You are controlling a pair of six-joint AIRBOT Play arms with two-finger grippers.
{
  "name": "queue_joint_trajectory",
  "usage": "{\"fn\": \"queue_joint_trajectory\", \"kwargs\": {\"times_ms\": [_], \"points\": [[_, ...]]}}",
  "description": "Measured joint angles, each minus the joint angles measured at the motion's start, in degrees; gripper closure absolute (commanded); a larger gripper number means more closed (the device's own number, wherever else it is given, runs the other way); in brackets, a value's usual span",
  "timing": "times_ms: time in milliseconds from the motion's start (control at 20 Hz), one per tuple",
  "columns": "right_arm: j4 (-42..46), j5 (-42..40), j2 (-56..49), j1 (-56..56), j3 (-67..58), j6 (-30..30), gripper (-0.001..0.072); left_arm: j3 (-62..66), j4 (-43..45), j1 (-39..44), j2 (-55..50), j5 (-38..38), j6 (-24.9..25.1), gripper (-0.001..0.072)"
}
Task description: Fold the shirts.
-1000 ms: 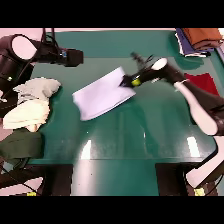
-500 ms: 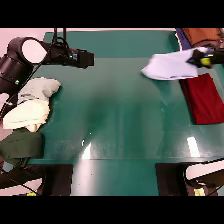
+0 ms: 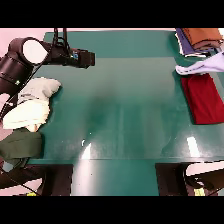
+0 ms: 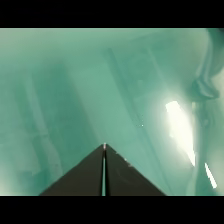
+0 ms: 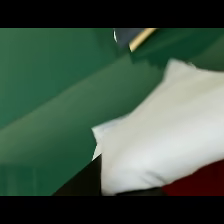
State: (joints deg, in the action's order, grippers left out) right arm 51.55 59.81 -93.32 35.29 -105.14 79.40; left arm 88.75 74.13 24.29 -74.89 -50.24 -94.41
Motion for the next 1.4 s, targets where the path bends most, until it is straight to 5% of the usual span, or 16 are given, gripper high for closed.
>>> {"fn": "queue_joint_trajectory", "kwargs": {"times_ms": [450, 800, 850, 900, 950, 1000, 1400], "points": [[5.2, 7.4, 1.9, 0.4, -8.6, 1.1, 0.0694, 0.0, 0.0, 0.0, 0.0, -1.8, -0.1, 0.0683], [19.8, 11.8, 11.3, 0.8, 6.9, 2.6, 0.0689, 0.0, 0.0, 0.0, 0.0, -3.1, -0.1, 0.0683], [20.8, 12.1, 12.7, 0.9, 9.7, 2.9, 0.0626, 0.0, 0.0, 0.0, 0.0, -3.2, -0.1, 0.0683], [21.4, 12.3, 14.3, 1.0, 12.5, 3.1, 0.0359, 0.0, 0.0, 0.0, 0.0, -3.3, 0.0, 0.0683], [21.7, 13.0, 15.6, 1.3, 15.0, 3.2, 0.0173, 0.0, 0.0, 0.0, 0.0, -3.3, 0.0, 0.0683], [22.3, 13.2, 16.9, 1.6, 17.4, 3.4, 0.0112, 0.0, 0.0, 0.0, 0.0, -3.4, 0.1, 0.0683], [22.8, 16.4, 27.6, 4.7, 25.1, 4.1, 0.0113, 0.0, 0.0, 0.0, 0.0, -4.0, 0.4, 0.0683]]}}
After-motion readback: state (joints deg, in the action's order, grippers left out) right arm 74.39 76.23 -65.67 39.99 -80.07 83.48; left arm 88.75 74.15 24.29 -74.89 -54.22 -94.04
